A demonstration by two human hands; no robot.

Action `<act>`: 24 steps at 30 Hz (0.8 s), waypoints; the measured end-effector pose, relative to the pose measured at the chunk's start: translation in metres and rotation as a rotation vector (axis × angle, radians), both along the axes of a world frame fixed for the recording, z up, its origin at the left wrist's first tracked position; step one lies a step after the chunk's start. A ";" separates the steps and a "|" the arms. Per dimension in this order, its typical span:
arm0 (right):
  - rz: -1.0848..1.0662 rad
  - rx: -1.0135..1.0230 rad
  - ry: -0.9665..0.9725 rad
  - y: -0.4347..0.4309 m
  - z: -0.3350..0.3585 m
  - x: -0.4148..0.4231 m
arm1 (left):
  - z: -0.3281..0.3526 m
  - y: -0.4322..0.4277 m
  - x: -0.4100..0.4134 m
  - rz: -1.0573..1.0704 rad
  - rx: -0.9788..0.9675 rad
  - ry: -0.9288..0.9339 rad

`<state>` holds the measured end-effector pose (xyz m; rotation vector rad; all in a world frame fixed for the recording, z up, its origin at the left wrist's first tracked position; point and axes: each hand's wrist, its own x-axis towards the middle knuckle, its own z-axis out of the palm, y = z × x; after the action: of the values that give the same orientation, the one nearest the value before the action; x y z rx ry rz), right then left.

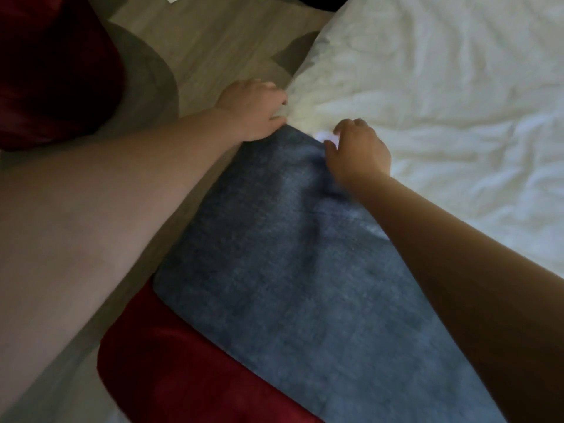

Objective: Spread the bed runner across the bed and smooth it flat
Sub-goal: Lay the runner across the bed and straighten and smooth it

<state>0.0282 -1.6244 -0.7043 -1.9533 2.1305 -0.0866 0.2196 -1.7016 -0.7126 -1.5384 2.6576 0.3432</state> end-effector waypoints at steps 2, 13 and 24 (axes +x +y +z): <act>0.024 -0.065 0.047 -0.002 0.013 -0.003 | 0.007 -0.001 0.009 0.014 -0.003 -0.006; 0.035 -0.085 0.185 0.036 0.068 0.008 | 0.063 0.064 0.040 0.035 -0.054 -0.001; 0.205 0.006 0.163 0.201 0.067 0.034 | 0.071 0.224 0.036 0.012 -0.095 -0.044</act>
<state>0.0624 -1.4231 -0.6377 -2.2311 2.0067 0.1210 0.2557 -1.4775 -0.6418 -1.5691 2.6679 0.1838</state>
